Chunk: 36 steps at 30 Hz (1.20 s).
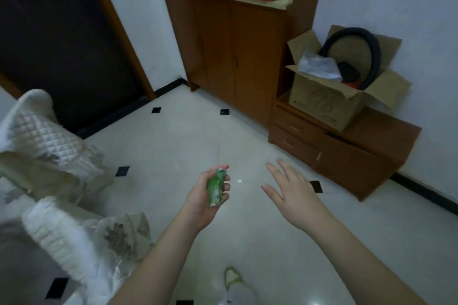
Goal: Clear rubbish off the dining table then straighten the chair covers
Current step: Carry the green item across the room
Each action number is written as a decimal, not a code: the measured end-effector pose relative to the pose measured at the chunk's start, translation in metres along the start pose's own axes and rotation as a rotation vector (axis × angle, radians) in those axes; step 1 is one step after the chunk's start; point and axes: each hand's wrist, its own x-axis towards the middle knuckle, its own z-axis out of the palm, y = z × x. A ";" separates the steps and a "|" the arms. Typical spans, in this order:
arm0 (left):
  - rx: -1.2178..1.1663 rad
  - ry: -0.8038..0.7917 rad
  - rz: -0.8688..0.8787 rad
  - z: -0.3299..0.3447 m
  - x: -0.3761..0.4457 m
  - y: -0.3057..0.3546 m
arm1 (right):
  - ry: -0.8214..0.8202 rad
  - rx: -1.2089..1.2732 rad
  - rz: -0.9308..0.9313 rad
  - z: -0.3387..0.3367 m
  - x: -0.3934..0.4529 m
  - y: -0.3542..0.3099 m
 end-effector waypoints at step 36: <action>-0.418 0.734 0.442 -0.177 0.188 0.275 | -0.284 -0.102 -0.851 0.007 0.505 -0.257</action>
